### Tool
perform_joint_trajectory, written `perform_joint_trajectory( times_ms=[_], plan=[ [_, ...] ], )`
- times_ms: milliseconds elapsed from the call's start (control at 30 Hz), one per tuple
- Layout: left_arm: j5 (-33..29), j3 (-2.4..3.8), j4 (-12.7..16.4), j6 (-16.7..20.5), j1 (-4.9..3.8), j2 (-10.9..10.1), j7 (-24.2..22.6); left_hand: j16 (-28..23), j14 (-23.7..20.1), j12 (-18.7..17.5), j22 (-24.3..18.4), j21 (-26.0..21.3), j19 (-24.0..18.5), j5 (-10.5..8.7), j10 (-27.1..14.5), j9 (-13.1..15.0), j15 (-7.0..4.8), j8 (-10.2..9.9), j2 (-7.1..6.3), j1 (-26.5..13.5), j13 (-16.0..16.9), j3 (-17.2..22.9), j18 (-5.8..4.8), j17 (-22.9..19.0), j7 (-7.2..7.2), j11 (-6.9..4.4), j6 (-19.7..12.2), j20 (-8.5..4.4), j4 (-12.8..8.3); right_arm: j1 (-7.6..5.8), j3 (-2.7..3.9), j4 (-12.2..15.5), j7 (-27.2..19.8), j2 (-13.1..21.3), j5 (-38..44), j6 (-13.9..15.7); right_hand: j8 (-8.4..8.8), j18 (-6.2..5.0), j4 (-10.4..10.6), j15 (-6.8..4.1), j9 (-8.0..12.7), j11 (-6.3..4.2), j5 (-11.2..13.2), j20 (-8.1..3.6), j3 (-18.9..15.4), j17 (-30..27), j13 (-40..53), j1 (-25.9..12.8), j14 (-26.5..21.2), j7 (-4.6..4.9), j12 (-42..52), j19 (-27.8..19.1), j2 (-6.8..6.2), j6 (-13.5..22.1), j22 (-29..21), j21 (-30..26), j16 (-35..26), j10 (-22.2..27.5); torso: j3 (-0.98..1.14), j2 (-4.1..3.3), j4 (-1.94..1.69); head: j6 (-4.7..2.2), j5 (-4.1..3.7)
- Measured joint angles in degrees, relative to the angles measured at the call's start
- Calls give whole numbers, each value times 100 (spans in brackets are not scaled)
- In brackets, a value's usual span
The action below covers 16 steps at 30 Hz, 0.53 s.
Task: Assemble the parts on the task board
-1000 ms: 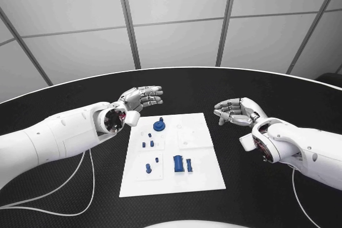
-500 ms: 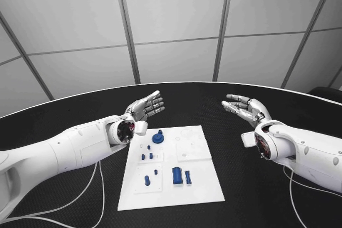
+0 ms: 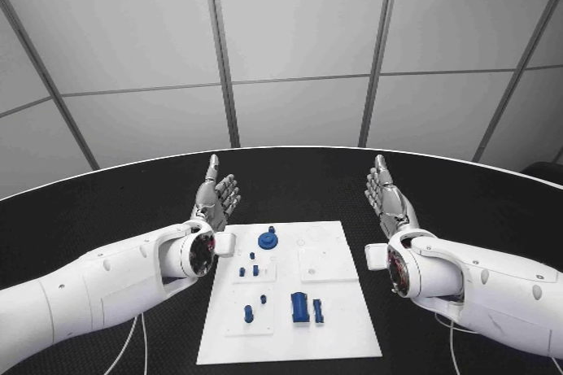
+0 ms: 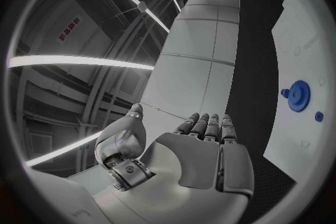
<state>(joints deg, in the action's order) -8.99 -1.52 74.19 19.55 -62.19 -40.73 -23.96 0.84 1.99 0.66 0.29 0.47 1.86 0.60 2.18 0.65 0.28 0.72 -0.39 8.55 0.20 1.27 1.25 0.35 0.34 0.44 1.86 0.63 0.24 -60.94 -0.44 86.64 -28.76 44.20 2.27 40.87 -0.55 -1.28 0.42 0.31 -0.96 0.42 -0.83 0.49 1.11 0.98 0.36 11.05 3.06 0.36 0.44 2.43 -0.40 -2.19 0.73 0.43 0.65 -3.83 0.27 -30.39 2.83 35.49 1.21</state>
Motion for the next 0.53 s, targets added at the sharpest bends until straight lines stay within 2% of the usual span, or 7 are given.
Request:
perform_joint_trajectory(
  times_ms=[33,133,200,233,300,367,533],
  plan=[
    [69,12,116,171,16,-30,-46,-14,-39,0,-4,0,-17,-21,-17,-9,4,0,6,-134,-2,-3,1,-5,-5,-17,-32,-17,-3,18,9,82,-23,11,-56,80,16,-1,0,-6,15,-9,12,-7,0,-15,-6,-163,-47,-15,0,-43,5,23,-10,0,0,53,-5,-15,-56,-30,-33],
    [298,53,503,745,69,-132,-197,-19,-87,-28,-12,-1,-67,-27,-84,-31,-26,-27,21,-435,-6,-39,1,-13,-15,-24,-85,-26,-8,68,38,284,-90,43,-197,279,16,-1,-10,-29,48,-25,28,-25,-37,-50,-15,-562,-147,-28,0,-94,19,89,-36,0,-35,182,-16,-47,-166,-81,-87],
    [431,75,730,1086,100,-191,-284,-26,-108,-28,-15,-1,-94,-27,-114,-36,-5,-27,26,-535,-8,-55,1,-16,-16,-36,-84,-53,-24,77,44,328,-102,49,-225,322,16,-1,-26,-16,61,-29,28,-38,-53,-61,-19,-698,-180,-18,0,-140,24,119,-45,0,-35,233,-21,-59,-207,-95,-103],
    [511,89,869,1300,118,-226,-336,-45,-108,-28,-17,-1,-95,-27,-125,-40,-6,-27,29,-599,-9,-55,1,-18,-26,-25,-95,-53,-24,78,44,332,-103,49,-227,325,16,-1,-26,-14,66,-21,40,-38,-53,-67,-20,-770,-183,-18,-9,-141,30,119,-50,0,-35,242,-22,-63,-221,-100,-109],
    [620,107,1064,1603,142,-274,-406,-45,-169,-28,-21,-27,-157,-27,-188,-49,-26,-52,38,-806,-11,-103,-86,-23,-35,-46,-165,-61,-23,78,44,332,-104,49,-227,325,16,38,-28,-35,75,-50,50,-40,-55,-76,-23,-870,-213,-37,-22,-150,32,143,-54,-21,-35,280,-25,-69,-244,-107,-116],
    [727,124,1257,1913,165,-320,-474,-45,-169,-28,-23,-27,-163,-27,-188,-55,-26,-54,40,-817,-13,-103,-88,-25,-35,-46,-165,-66,-23,78,44,332,-104,49,-227,325,16,88,-50,-35,84,-47,50,-48,-77,-87,-25,-1062,-282,-38,-22,-212,37,200,-60,-23,-35,359,-25,-73,-260,-110,-119],
    [874,148,1530,2373,197,-385,-567,-45,-169,-28,-24,-27,-163,-27,-187,-60,-26,-54,40,-817,-15,-103,-88,-28,-35,-46,-165,-66,-23,78,44,332,-104,49,-227,325,16,88,-50,-35,90,-47,50,-48,-77,-92,-28,-1069,-282,-37,-22,-212,44,200,-67,-23,-35,358,-27,-77,-275,-112,-120]
  ],
)
